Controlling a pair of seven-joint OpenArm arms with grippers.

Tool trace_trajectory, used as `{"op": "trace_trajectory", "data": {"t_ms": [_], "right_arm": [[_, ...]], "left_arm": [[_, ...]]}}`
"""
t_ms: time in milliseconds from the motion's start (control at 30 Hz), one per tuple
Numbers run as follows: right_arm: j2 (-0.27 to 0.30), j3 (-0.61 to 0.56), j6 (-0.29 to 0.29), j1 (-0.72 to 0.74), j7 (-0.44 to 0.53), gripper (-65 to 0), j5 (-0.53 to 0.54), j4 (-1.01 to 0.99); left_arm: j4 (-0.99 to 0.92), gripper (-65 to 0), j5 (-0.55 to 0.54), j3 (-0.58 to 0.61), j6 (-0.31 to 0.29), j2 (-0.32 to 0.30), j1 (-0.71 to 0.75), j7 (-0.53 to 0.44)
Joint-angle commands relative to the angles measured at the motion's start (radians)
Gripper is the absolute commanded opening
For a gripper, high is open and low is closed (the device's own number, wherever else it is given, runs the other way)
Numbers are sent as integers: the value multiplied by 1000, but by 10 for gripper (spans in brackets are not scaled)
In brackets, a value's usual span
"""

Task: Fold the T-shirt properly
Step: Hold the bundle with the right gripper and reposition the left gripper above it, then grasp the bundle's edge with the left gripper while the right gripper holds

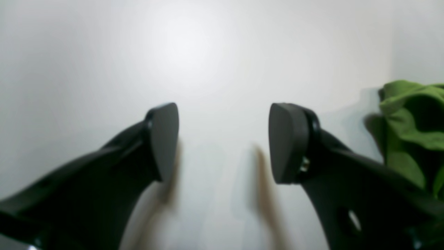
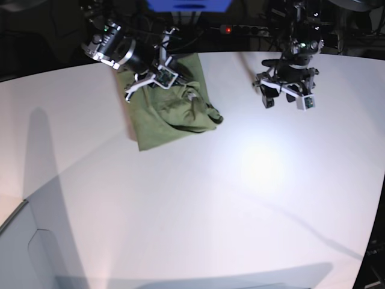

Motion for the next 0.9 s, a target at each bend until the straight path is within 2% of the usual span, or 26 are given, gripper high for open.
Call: {"op": "trace_trajectory", "data": {"t_ms": [0, 67, 133, 200, 333, 433, 500, 700, 867], "right_arm": [[3, -7, 17, 0, 25, -644, 15, 13], [24, -31, 17, 0, 24, -637, 15, 13], [49, -64, 17, 3, 24, -581, 15, 11], [73, -96, 17, 3, 24, -497, 15, 11], [139, -171, 17, 4, 31, -287, 21, 20], [155, -160, 17, 9, 33, -201, 21, 60], [152, -117, 17, 9, 33, -194, 23, 76], [96, 13, 17, 44, 28, -194, 23, 74], [24, 151, 17, 92, 24, -194, 21, 67]], "left_arm": [[22, -254, 2, -5, -2, -6, -2, -20], [22, -253, 2, -7, -2, -6, -2, -20], [22, -253, 4, -7, -2, -6, -4, -20], [24, -252, 4, -7, -2, -6, -4, -20], [47, -252, 2, -7, 1, -6, -21, -20], [68, -252, 0, -7, 4, -6, -21, -20], [84, -252, -1, -7, 4, -6, -18, -20], [88, -252, -1, -7, 4, 0, -21, -20], [90, -252, -3, 7, 4, 3, -16, -20]]}}
